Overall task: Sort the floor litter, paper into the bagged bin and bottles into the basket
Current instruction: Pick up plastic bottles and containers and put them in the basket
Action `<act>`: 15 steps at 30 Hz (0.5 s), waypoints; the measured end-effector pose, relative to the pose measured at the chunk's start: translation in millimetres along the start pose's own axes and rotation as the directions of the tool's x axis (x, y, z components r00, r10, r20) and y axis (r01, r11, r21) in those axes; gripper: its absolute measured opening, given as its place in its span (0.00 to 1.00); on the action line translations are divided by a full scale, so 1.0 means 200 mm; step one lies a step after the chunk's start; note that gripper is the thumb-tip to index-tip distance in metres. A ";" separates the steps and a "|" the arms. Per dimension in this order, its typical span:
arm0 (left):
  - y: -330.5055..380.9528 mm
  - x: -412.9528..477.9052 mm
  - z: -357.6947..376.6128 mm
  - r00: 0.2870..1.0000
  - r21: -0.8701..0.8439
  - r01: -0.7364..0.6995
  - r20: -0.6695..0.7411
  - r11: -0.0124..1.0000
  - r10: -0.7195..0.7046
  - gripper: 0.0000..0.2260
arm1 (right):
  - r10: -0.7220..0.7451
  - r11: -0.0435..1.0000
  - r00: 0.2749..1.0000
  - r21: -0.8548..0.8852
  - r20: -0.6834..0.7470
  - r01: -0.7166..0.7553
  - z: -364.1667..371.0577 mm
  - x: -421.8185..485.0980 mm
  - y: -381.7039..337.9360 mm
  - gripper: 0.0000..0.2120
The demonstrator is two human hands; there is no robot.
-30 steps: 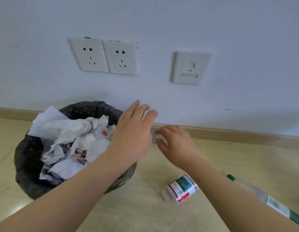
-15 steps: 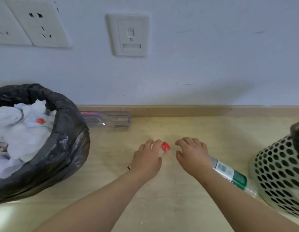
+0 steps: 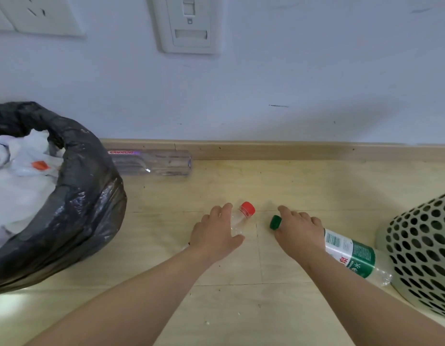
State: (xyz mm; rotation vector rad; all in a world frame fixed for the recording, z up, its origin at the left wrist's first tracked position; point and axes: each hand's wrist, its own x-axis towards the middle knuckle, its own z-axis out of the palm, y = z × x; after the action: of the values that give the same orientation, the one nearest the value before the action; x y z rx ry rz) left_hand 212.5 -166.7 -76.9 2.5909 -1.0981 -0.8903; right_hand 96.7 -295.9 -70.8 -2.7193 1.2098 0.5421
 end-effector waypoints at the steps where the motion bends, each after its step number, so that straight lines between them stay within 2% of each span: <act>1: 0.00 0.00 0.00 1.000 0.002 0.001 -0.001 1.000 -0.001 0.31 | -0.010 1.000 1.000 -0.009 0.003 0.010 0.00 0.00 -0.01 0.21; 8: -0.03 0.04 -0.01 1.000 -0.044 0.005 0.005 0.999 -0.005 0.29 | -0.089 0.994 0.994 -0.052 0.058 0.092 0.02 0.02 -0.06 0.18; 15: -0.11 0.09 -0.03 0.998 -0.225 0.066 -0.002 0.972 -0.068 0.32 | -0.154 0.980 0.988 0.126 -0.017 0.155 -0.02 0.07 -0.24 0.16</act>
State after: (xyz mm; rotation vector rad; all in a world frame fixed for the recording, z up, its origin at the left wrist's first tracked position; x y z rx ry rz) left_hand 237.7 -164.0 -88.4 2.4549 -0.8570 -0.9559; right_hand 141.2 -275.0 -74.7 -2.6789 0.9869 0.4213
